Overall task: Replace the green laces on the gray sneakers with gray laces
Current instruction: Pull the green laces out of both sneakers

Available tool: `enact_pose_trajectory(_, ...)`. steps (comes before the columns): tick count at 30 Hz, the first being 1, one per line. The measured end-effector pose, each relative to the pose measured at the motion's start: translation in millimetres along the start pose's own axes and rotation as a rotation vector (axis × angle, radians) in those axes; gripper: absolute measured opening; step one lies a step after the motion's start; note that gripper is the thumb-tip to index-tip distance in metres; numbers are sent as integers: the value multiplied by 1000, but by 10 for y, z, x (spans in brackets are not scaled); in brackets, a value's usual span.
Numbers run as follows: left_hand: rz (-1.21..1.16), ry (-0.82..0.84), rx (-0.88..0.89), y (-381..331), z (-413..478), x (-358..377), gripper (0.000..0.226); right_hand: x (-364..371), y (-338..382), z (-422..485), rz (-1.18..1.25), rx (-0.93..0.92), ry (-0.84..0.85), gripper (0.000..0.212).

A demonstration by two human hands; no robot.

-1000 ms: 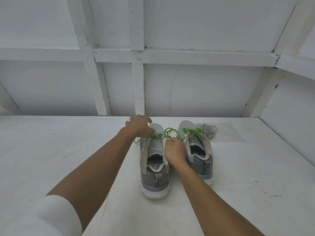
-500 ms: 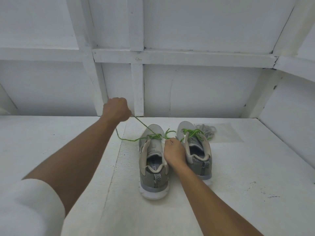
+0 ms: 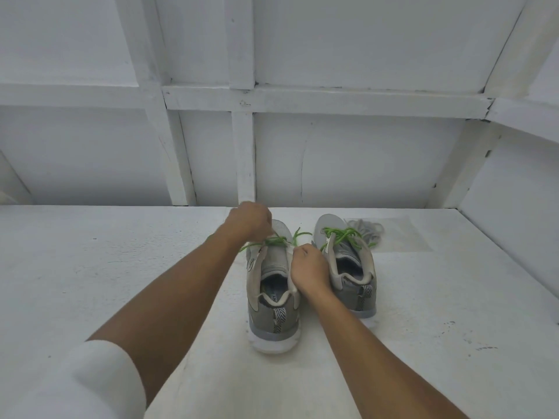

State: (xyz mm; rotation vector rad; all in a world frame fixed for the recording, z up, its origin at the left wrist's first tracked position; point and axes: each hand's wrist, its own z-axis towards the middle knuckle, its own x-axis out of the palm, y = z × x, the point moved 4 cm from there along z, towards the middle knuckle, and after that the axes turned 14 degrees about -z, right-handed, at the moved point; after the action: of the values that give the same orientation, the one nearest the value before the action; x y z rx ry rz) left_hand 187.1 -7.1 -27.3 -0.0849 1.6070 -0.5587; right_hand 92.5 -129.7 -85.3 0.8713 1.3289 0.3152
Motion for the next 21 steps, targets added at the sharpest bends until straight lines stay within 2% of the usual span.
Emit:
enact_pose_trajectory(4,-90,-156,-66,284,54,-378,16,12,-9,7,4,6,9,28)
enact_pose_trajectory(12,-248,-382,-216,779,-12,-857,22,12,-11,7,3,15,9,28)
enact_pose_trajectory(15,-401,-447,-253,947,-80,-963,26,6,-12,1,8,15,11,28)
enact_pose_trajectory(18,-667,-561,-328,1168,-167,-1071,28,0,-13,4,-10,14,6,28)
enact_pose_trajectory(21,-698,-602,-359,1295,-253,-1113,28,14,-9,10,-9,17,9,27)
